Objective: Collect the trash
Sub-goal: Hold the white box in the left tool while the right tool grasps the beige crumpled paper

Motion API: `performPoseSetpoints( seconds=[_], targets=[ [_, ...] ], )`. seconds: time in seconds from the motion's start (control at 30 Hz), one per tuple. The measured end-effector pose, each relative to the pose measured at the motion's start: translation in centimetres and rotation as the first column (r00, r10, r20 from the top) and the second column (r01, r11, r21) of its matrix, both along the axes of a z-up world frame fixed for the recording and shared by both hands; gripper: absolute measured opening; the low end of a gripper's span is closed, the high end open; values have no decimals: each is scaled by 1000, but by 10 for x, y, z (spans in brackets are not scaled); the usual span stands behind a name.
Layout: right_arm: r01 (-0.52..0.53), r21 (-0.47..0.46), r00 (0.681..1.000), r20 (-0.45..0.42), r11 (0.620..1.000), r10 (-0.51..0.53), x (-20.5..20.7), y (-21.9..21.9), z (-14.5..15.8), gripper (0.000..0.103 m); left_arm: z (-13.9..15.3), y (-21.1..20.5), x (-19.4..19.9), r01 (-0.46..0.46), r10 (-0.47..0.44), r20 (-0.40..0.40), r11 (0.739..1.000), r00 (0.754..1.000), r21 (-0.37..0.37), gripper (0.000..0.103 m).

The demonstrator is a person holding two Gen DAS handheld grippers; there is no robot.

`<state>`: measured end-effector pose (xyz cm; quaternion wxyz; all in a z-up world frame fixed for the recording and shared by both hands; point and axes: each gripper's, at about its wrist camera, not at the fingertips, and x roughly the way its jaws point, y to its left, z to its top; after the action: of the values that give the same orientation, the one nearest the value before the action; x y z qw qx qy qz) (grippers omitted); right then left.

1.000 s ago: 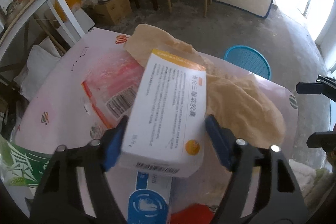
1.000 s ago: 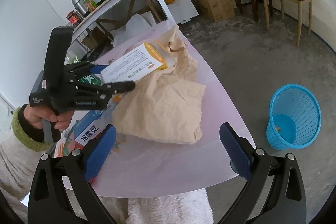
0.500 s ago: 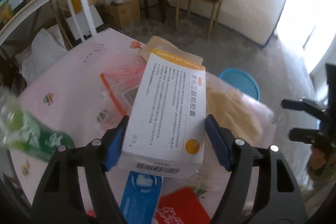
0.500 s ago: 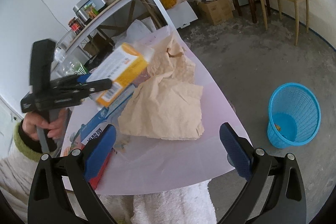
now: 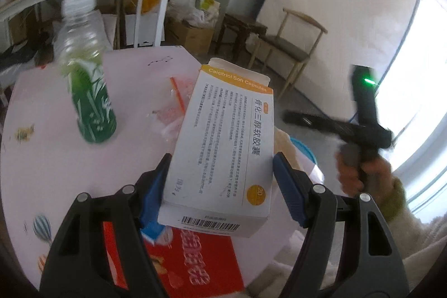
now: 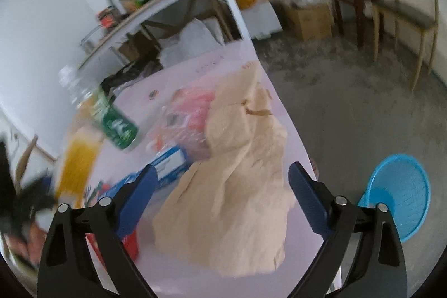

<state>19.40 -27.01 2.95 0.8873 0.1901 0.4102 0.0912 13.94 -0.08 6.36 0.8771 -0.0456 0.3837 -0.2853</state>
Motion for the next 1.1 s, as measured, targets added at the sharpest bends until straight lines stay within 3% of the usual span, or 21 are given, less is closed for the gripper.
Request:
performPoseSetpoints(
  seconds=[0.17, 0.27, 0.37, 0.57, 0.63, 0.7, 0.93, 1.1],
  targets=[
    [2, 137, 984, -177, 991, 23, 50, -11, -32, 87, -10, 8, -11, -8, 8, -32, 1000, 999, -28, 69],
    [31, 124, 968, -253, 992, 1, 62, -11, -49, 76, -15, 9, -20, -3, 2, -39, 1000, 999, -19, 69],
    [56, 151, 964, -267, 987, -14, 62, -16, -57, 65, -16, 8, -21, 1, -1, -34, 1000, 999, -10, 69],
    [81, 236, 959, -283, 968, -11, 59, -24, -66, 28, -16, 4, -18, 3, -3, -27, 1000, 1000, -9, 69],
    [88, 255, 961, -277, 963, -14, 57, -25, -67, 9, -16, 3, -13, 0, 0, -27, 1000, 1000, -9, 69],
    [99, 281, 967, -254, 955, -26, 51, -29, -64, 6, -16, 3, -11, -4, 3, -26, 1000, 1000, -10, 69],
    [82, 386, 995, -86, 919, -52, 28, -44, -27, 4, -15, 6, -9, -26, 25, -22, 1000, 999, -7, 69],
    [45, 447, 998, 27, 894, -64, 3, -59, 8, 4, -10, 6, -8, -34, 34, -9, 999, 999, -8, 69]
  ],
)
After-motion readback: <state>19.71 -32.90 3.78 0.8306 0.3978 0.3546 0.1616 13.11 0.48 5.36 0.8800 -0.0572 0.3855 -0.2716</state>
